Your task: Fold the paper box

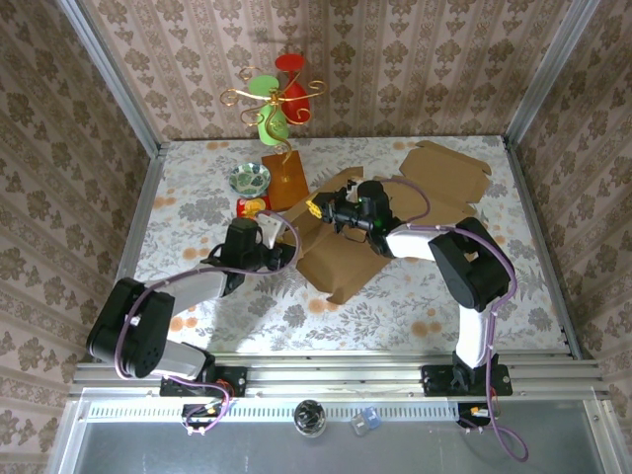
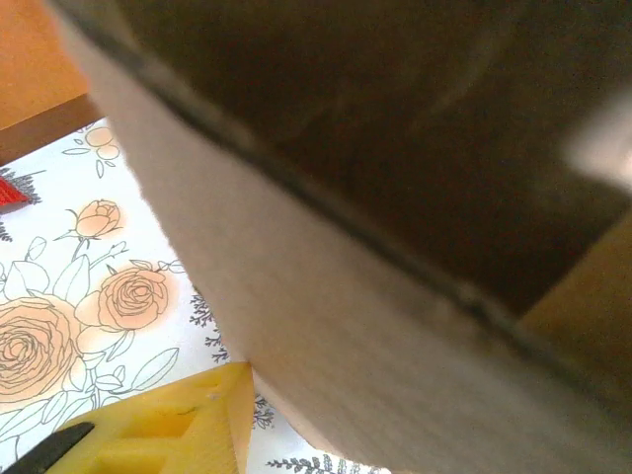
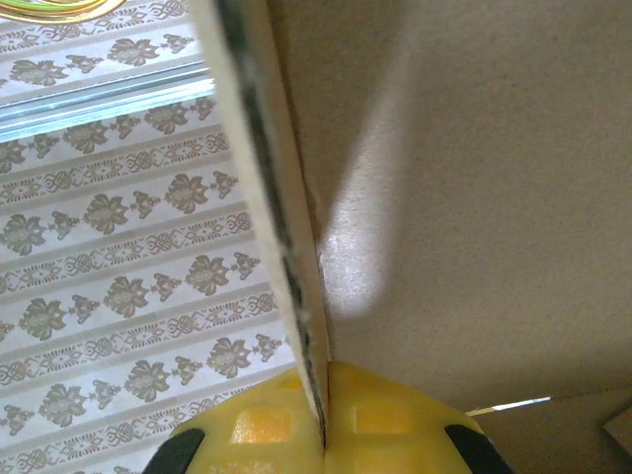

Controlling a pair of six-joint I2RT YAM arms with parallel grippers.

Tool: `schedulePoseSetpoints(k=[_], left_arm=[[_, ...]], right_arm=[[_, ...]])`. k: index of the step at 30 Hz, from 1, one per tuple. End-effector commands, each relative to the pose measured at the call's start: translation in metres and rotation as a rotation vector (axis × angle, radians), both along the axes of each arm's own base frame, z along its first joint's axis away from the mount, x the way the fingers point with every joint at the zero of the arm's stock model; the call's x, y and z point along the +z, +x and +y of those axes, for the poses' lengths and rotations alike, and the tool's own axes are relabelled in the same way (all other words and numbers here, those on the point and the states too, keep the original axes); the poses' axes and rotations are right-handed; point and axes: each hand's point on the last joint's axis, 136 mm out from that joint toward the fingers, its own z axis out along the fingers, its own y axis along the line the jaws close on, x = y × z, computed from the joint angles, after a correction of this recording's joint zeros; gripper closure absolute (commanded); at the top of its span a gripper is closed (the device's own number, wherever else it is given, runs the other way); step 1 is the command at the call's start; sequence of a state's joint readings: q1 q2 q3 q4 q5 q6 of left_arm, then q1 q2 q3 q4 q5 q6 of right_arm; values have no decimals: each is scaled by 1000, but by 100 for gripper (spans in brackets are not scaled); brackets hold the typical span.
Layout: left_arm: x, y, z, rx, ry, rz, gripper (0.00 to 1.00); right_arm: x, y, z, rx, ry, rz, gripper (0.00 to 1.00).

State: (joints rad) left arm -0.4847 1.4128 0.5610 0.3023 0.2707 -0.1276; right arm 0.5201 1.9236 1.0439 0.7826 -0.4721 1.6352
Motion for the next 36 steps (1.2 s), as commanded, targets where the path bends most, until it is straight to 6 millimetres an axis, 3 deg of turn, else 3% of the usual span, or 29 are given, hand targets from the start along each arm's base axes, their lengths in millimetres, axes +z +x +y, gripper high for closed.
schedulePoseSetpoints(k=[1, 6, 15, 23, 29, 36], left_arm=[[9, 18, 3, 90, -16, -49, 56], [6, 24, 12, 168, -21, -59, 52], [3, 29, 12, 206, -62, -65, 51], [3, 33, 19, 244, -90, -63, 51], [3, 38, 20, 259, -107, -59, 53], [-2, 45, 21, 310, -110, -36, 60]], right_arm=[[1, -4, 6, -15, 20, -11, 100], [-8, -10, 10, -23, 5, -5, 100], [-26, -10, 9, -55, 9, -10, 100], [-36, -15, 21, -64, 2, -26, 100], [-53, -22, 24, -82, -29, 0, 100], [-55, -22, 28, -98, -20, 19, 100]])
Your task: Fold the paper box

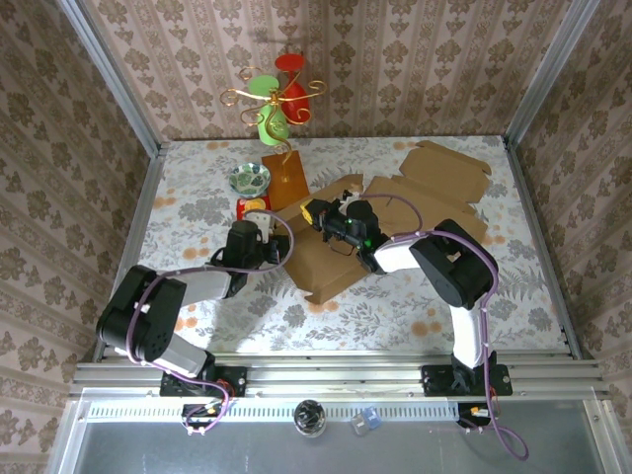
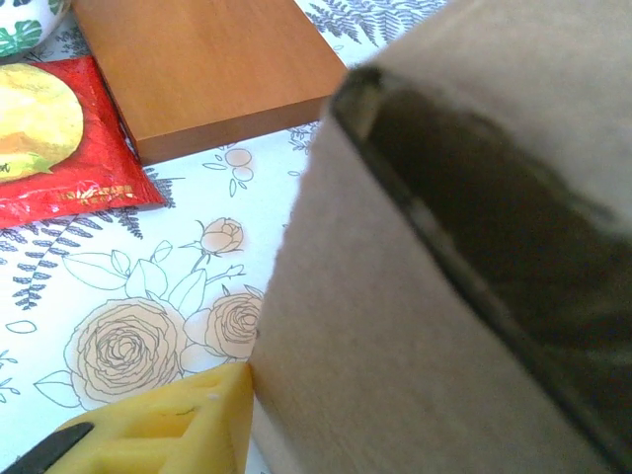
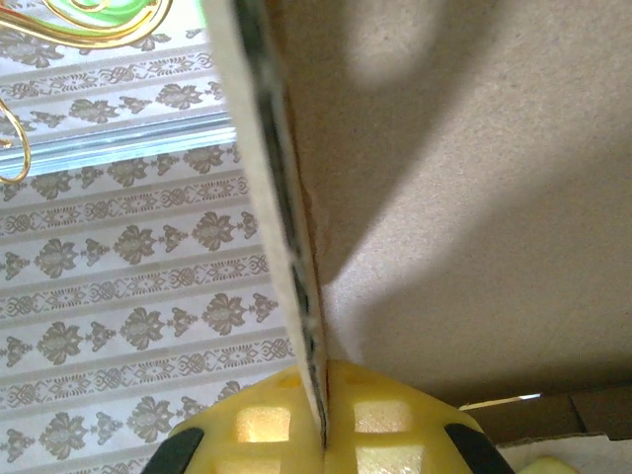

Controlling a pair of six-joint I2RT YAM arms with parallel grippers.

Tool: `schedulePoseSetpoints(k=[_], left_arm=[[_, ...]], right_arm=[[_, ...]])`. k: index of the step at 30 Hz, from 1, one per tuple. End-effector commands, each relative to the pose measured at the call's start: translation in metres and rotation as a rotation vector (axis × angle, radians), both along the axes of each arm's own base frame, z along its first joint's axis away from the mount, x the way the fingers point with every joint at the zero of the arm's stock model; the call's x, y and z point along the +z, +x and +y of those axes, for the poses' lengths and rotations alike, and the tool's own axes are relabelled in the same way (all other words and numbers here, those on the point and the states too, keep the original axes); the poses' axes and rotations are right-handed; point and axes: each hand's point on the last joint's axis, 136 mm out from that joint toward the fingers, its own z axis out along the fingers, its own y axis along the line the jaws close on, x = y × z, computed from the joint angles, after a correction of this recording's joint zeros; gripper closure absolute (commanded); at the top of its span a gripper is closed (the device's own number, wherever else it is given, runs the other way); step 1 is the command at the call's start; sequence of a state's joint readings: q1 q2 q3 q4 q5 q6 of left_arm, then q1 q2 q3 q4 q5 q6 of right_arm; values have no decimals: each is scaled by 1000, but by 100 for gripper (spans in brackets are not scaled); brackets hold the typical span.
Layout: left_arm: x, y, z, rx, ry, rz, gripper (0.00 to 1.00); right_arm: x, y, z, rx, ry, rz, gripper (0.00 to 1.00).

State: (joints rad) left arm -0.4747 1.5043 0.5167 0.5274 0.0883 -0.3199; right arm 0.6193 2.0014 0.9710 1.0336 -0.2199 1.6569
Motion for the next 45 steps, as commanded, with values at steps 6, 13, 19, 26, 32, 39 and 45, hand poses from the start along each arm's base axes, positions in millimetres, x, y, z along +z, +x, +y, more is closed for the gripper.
schedulePoseSetpoints(k=[6, 13, 19, 26, 32, 39, 45], left_arm=[[7, 17, -4, 85, -45, -24, 61], [14, 21, -15, 81, -77, -39, 60], [19, 22, -21, 81, -104, -45, 55], [17, 25, -25, 102, -92, -27, 64], [12, 28, -26, 113, -81, -19, 69], [12, 28, -40, 101, -89, -12, 75], [12, 28, -40, 150, -72, 5, 75]], right_arm=[[-37, -20, 18, 52, -33, 120, 100], [-38, -24, 24, 62, -45, 134, 100], [-41, -26, 26, 65, -45, 143, 100], [-43, -28, 28, 63, -40, 152, 100], [-43, -28, 26, 58, -41, 155, 100], [-42, -28, 30, 63, -40, 160, 100], [-45, -33, 37, 74, -50, 172, 100]])
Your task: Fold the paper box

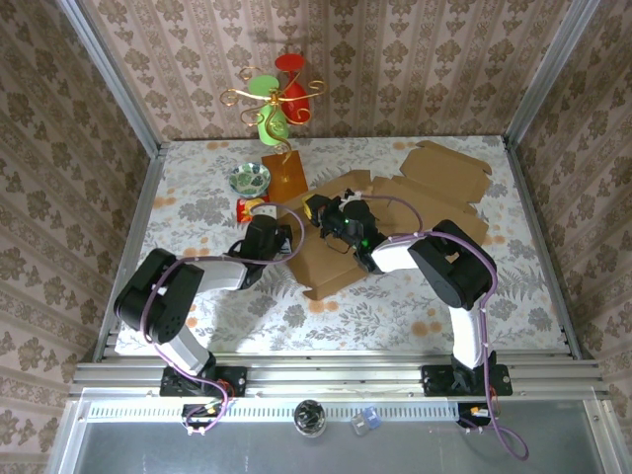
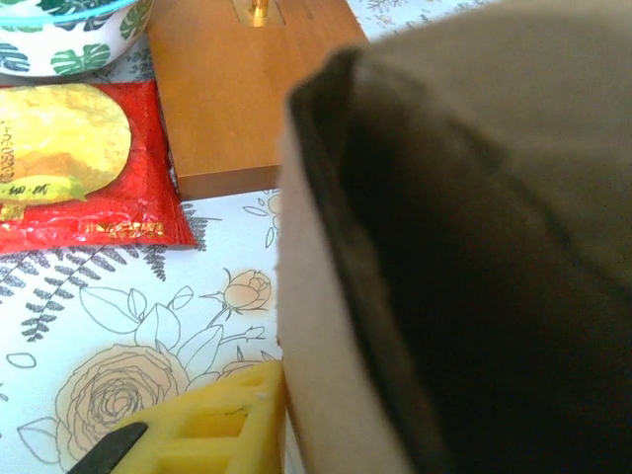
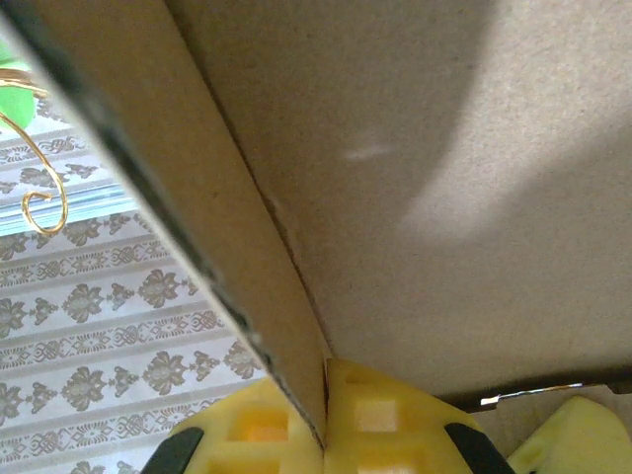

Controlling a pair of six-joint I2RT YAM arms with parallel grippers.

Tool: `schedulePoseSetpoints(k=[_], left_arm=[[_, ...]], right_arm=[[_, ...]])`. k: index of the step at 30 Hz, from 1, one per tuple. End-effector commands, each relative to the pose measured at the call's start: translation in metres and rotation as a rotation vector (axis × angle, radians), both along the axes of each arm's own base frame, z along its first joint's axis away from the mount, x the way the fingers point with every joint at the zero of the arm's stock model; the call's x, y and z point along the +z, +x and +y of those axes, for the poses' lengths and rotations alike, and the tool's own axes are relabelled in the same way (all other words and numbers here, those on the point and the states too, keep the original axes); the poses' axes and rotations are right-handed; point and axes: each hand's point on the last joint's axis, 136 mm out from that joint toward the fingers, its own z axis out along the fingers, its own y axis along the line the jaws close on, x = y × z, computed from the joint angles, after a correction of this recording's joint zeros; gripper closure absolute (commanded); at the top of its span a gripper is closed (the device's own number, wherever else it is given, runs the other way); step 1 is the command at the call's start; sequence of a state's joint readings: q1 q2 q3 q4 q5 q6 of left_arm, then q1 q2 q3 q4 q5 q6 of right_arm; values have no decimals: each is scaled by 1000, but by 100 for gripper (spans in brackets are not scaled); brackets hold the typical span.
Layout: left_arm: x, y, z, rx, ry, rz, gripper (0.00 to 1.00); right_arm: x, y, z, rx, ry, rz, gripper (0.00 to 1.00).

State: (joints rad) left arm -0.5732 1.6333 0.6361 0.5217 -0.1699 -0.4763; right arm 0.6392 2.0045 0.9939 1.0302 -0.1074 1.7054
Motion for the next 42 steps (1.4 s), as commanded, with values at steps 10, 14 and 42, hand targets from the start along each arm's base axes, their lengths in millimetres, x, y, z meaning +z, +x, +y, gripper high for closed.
schedulePoseSetpoints(k=[10, 14, 42], left_arm=[[26, 6, -24, -12, -63, -1, 91], [30, 6, -16, 26, -68, 18, 100], [64, -2, 10, 45, -106, 264, 100]], right_arm=[[-56, -48, 38, 166, -87, 181, 100], [-51, -48, 33, 151, -100, 182, 100], [76, -54, -125, 29, -547, 79, 40]])
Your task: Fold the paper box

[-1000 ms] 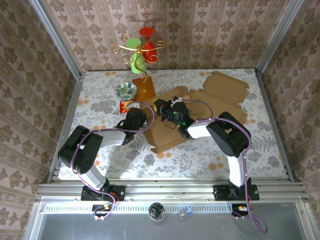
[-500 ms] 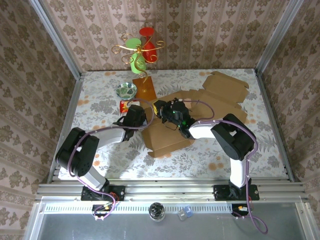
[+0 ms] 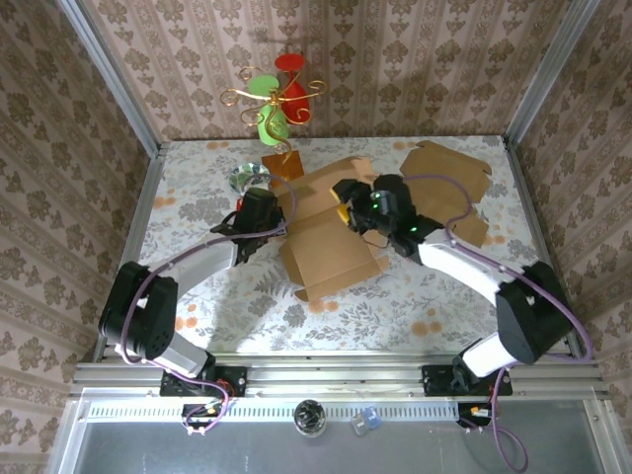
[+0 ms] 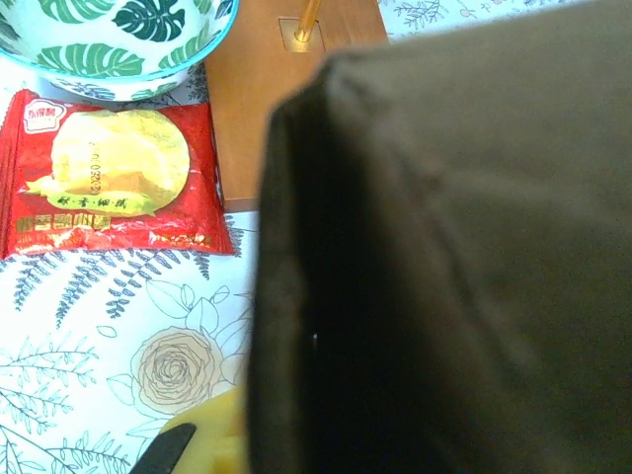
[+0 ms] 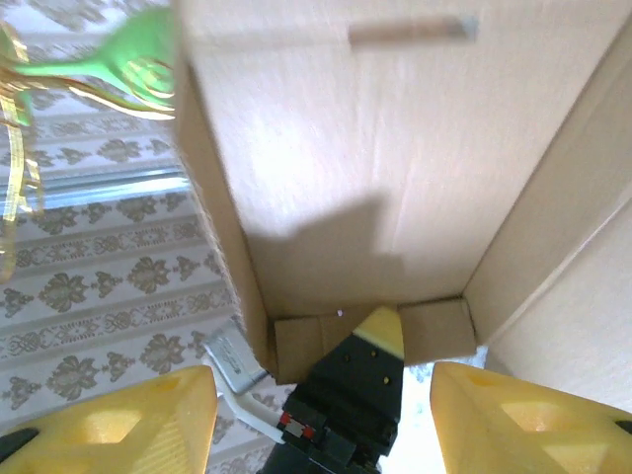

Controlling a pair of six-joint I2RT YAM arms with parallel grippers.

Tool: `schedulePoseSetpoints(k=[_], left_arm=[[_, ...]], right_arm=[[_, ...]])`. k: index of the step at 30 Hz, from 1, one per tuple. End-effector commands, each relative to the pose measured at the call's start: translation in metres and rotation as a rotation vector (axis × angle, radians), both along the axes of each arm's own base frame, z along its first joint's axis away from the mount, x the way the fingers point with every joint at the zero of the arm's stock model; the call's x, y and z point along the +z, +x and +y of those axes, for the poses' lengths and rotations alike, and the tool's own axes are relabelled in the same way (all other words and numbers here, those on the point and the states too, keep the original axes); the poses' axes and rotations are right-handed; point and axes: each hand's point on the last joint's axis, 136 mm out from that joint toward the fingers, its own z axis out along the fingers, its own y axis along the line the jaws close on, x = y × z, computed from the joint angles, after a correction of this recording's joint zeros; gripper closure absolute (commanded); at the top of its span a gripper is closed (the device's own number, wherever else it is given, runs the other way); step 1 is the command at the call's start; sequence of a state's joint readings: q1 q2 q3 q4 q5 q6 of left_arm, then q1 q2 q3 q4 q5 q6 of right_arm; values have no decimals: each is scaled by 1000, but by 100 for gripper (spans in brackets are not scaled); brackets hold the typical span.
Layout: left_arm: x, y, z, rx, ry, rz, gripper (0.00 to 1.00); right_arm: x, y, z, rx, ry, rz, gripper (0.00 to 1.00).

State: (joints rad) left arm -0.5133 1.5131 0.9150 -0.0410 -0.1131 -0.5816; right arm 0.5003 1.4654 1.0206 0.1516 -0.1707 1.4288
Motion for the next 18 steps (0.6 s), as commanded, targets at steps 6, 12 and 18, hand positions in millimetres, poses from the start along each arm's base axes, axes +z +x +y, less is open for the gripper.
schedulePoseSetpoints(k=[6, 12, 18], left_arm=[[22, -12, -7, -110, -229, 183, 100], [35, -15, -17, -237, -391, 269, 100], [42, -17, -29, -305, -526, 322, 100]], right_arm=[[32, -11, -83, 123, -346, -88, 48], [34, -10, -98, 300, -429, -133, 65], [21, -10, -87, 346, -351, -89, 65]])
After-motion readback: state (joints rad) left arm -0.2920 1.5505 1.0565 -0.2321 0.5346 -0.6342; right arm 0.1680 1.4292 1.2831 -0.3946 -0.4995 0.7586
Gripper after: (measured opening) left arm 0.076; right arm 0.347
